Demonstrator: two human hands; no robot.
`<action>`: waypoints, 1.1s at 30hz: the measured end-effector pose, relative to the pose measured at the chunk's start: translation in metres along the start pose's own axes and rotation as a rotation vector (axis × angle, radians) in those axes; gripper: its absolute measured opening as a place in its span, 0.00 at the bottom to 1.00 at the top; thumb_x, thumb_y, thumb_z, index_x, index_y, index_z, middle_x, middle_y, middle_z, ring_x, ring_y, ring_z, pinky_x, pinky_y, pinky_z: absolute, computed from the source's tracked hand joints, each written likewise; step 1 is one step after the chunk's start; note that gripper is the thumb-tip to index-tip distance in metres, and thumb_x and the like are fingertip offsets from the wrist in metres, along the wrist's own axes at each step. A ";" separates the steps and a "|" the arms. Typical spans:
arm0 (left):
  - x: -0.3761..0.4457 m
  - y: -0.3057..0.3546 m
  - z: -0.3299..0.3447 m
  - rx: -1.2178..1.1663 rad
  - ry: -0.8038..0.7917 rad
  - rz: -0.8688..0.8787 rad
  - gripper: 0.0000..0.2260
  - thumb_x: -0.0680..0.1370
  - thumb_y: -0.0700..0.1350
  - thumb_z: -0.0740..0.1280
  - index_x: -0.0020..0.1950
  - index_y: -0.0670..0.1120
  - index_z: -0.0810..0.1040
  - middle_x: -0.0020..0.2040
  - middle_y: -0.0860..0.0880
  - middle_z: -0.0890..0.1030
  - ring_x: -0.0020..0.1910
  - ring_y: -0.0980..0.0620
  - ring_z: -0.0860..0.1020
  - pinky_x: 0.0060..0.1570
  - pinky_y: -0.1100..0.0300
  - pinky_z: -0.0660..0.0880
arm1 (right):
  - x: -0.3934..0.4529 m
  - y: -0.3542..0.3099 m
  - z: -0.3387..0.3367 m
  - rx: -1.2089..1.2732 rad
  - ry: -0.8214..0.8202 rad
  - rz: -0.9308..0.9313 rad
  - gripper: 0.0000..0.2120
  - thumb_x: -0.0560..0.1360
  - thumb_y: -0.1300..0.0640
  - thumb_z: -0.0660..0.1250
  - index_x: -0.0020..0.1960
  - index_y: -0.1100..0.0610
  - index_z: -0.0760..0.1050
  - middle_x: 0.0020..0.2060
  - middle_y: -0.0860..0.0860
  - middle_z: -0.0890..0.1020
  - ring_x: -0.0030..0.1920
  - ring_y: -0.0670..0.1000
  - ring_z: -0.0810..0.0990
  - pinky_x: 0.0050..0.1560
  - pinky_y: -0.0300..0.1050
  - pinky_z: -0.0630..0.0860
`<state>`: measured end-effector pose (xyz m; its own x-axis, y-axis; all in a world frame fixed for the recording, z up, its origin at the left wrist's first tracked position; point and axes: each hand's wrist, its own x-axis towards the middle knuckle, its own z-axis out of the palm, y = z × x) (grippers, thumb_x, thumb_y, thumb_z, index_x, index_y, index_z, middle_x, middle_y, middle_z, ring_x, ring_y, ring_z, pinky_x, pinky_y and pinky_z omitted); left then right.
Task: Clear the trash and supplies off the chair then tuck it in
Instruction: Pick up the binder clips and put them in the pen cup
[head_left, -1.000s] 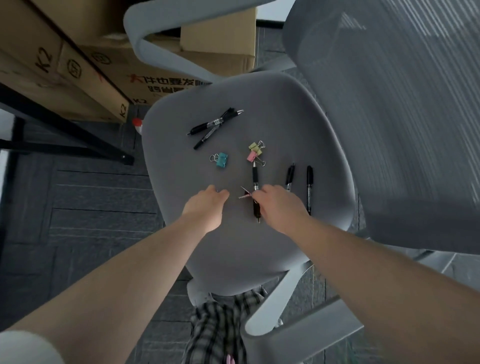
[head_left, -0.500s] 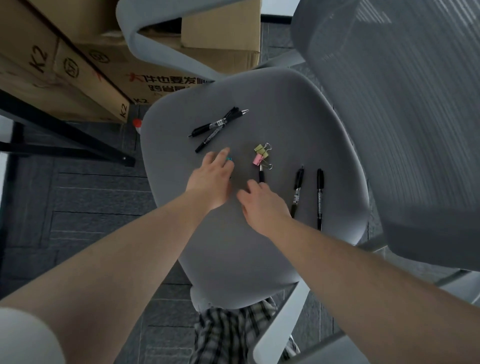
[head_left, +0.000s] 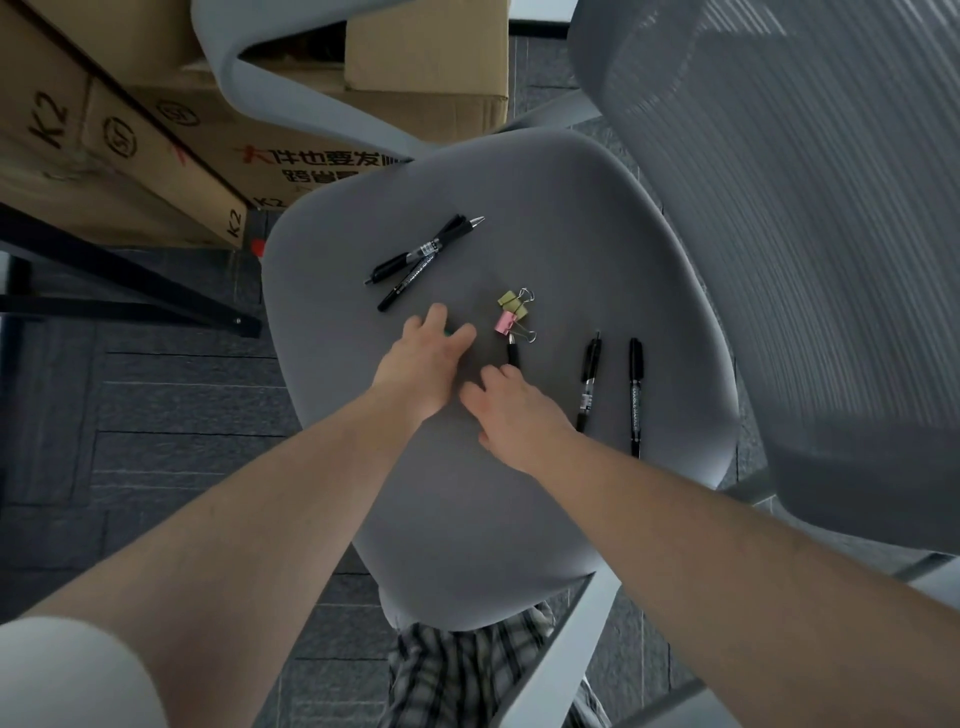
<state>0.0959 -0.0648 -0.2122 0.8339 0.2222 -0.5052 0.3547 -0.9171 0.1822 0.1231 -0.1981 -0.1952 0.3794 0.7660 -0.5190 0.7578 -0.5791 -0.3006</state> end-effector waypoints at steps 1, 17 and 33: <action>0.000 0.000 0.001 -0.005 -0.005 -0.001 0.15 0.75 0.36 0.61 0.60 0.47 0.67 0.62 0.43 0.62 0.55 0.41 0.66 0.40 0.53 0.69 | 0.000 0.001 -0.002 0.032 -0.003 0.005 0.16 0.75 0.63 0.64 0.61 0.61 0.66 0.56 0.59 0.69 0.58 0.59 0.67 0.43 0.50 0.68; 0.017 0.019 -0.028 -0.630 0.147 -0.328 0.09 0.73 0.36 0.57 0.51 0.46 0.70 0.48 0.46 0.67 0.35 0.45 0.69 0.31 0.60 0.65 | 0.038 0.084 -0.052 0.480 0.429 0.532 0.10 0.73 0.64 0.63 0.53 0.59 0.78 0.54 0.59 0.79 0.57 0.61 0.75 0.50 0.46 0.72; 0.041 0.055 -0.014 -0.552 0.108 -0.329 0.14 0.75 0.50 0.68 0.54 0.43 0.75 0.56 0.42 0.72 0.53 0.41 0.75 0.44 0.55 0.69 | 0.067 0.091 -0.057 0.127 0.150 0.109 0.14 0.72 0.65 0.62 0.53 0.56 0.80 0.47 0.60 0.81 0.52 0.63 0.76 0.49 0.54 0.78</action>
<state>0.1555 -0.1018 -0.2105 0.6724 0.5209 -0.5258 0.7398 -0.4966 0.4540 0.2479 -0.1841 -0.2118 0.5376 0.7242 -0.4319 0.6383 -0.6842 -0.3527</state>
